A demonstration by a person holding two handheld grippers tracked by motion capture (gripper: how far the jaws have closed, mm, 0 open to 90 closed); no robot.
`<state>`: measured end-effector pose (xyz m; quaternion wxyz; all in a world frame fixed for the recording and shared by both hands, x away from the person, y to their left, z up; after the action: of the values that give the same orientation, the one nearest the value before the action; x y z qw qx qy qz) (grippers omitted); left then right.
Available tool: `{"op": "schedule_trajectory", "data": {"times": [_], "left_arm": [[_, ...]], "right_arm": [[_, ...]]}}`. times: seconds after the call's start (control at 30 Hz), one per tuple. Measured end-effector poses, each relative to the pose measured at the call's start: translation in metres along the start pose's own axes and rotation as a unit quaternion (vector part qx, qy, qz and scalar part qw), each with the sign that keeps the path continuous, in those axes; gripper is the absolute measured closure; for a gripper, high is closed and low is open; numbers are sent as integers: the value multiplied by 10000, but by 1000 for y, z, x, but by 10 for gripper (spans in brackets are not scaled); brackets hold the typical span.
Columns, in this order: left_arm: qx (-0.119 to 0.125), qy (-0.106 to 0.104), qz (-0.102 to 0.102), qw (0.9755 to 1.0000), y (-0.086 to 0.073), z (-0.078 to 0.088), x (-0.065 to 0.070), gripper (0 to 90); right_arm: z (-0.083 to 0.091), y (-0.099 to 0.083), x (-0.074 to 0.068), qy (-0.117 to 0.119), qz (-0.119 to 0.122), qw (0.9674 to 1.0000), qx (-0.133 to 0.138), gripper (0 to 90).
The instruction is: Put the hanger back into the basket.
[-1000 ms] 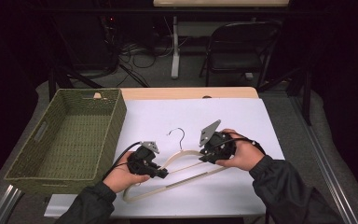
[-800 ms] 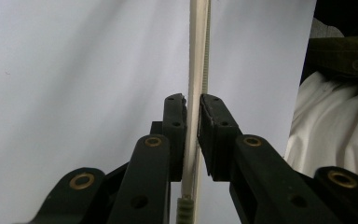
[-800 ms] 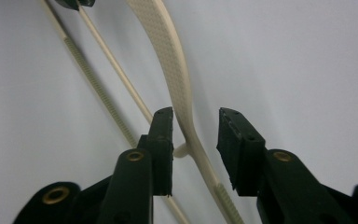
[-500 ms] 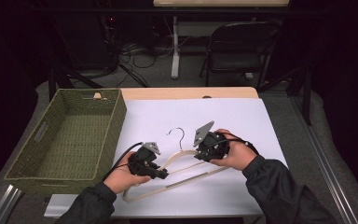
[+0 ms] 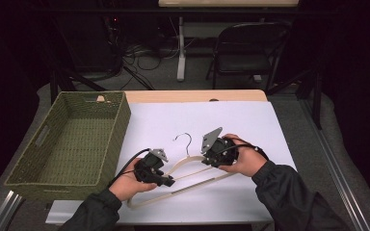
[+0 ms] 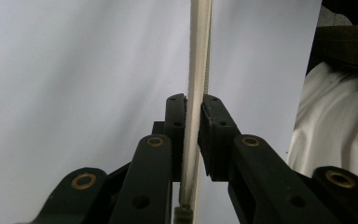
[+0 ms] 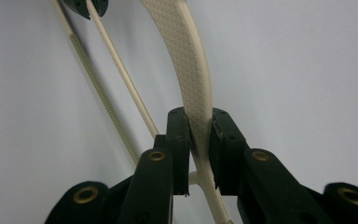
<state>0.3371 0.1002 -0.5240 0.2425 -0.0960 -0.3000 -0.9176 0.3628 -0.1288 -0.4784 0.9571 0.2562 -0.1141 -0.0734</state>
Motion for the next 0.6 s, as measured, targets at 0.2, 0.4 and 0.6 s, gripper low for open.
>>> {"op": "schedule_trajectory", "data": {"times": [0.2, 0.4, 0.6], "left_arm": [[122, 65, -25, 9999, -1, 4, 3, 868], [285, 119, -63, 9995, 0, 9, 6, 873], [509, 148, -63, 9986, -1, 20, 7, 874]], "right_arm": [[6, 1, -2, 39, -46, 10000, 59, 779], [8, 3, 1, -68, -125, 9997, 181, 695], [11, 4, 4, -118, -157, 9995, 260, 612]]}}
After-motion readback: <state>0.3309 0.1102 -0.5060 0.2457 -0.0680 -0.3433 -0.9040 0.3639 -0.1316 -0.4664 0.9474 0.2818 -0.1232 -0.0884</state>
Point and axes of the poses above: each handheld gripper's, and its own axes: z roughly backward along the jaws, y roughly out of its top, x roughly to its right, the point moved 2 cm from there along -z, roughly forward along the jaws, and after that the axes turned 1 degree about z, right-handed, at the moved point
